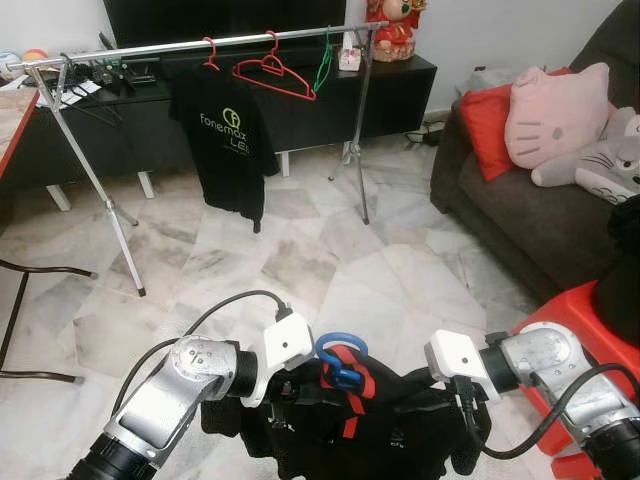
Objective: Hang hanger
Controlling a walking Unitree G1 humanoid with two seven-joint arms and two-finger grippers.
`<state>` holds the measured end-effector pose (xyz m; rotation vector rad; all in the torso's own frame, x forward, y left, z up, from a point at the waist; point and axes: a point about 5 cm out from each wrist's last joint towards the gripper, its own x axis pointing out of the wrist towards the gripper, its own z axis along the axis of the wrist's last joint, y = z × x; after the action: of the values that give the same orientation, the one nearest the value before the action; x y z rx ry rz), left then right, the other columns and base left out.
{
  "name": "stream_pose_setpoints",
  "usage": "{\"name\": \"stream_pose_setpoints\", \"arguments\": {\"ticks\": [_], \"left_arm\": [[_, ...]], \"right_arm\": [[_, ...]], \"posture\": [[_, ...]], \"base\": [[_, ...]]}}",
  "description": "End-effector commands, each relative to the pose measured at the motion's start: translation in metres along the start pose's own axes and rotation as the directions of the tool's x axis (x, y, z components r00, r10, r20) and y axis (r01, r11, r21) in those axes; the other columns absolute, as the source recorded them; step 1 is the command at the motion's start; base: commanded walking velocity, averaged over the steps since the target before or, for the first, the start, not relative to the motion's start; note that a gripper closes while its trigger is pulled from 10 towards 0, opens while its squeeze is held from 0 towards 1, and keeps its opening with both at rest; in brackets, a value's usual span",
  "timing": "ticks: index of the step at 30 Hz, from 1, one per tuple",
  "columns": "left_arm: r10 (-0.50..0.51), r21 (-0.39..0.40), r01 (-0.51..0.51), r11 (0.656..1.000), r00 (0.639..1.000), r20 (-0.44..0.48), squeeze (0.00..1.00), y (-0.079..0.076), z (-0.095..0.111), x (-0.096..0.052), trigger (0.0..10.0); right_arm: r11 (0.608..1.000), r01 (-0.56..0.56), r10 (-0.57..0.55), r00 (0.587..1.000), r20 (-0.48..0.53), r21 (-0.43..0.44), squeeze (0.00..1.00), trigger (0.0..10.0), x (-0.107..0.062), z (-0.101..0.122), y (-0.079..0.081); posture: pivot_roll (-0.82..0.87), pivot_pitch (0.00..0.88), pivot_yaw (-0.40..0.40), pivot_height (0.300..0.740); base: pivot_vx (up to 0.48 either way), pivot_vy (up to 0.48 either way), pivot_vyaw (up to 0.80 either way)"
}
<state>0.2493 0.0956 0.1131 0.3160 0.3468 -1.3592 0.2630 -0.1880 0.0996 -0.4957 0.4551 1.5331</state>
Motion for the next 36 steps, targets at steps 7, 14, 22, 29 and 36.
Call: {"name": "stream_pose_setpoints", "arguments": {"ticks": [7, 14, 22, 29, 36], "left_arm": [[0.015, 0.011, -0.015, 1.0, 0.999, -0.032, 0.0, 0.003, -0.001, 0.004, 0.0], [0.016, 0.004, -0.016, 1.0, 1.0, -0.024, 0.0, 0.002, -0.002, 0.005, 0.0], [-0.018, 0.001, 0.018, 1.0, 0.999, 0.04, 0.0, 0.003, 0.008, 0.003, 0.0], [-0.032, 0.004, 0.032, 0.999, 0.999, 0.036, 0.0, 0.002, 0.008, 0.001, 0.0], [-0.026, -0.002, 0.026, 1.0, 0.999, 0.031, 0.0, 0.001, 0.006, 0.003, 0.0]], "right_arm": [[0.997, 0.051, -0.049, 0.998, 0.035, -0.06, 1.0, 10.0, -0.003, 0.012, -0.006], [0.983, 0.182, -0.184, 0.973, 0.138, 0.026, 1.0, 10.0, -0.009, 0.013, -0.007], [0.986, 0.15, -0.161, 0.97, 0.18, 0.075, 1.0, 10.0, -0.01, 0.01, 0.01], [0.99, 0.136, -0.141, 0.979, 0.149, 0.041, 0.0, 10.0, -0.011, 0.011, 0.012], [0.984, 0.155, -0.169, 0.965, 0.202, 0.086, 1.0, 10.0, -0.015, 0.018, 0.007]], "posture": [[-0.08, 0.0, -0.068, 0.74], [-0.09, 0.0, -0.069, 0.74], [-0.11, 0.0, -0.065, 0.74], [-0.11, 0.0, -0.065, 0.74], [-0.1, 0.0, -0.073, 0.74]], "base": [[0.0, 0.0, 0.0], [0.0, 0.0, 0.0], [0.0, 0.0, 0.0], [0.0, 0.0, 0.0], [0.0, 0.0, 0.0]]}}
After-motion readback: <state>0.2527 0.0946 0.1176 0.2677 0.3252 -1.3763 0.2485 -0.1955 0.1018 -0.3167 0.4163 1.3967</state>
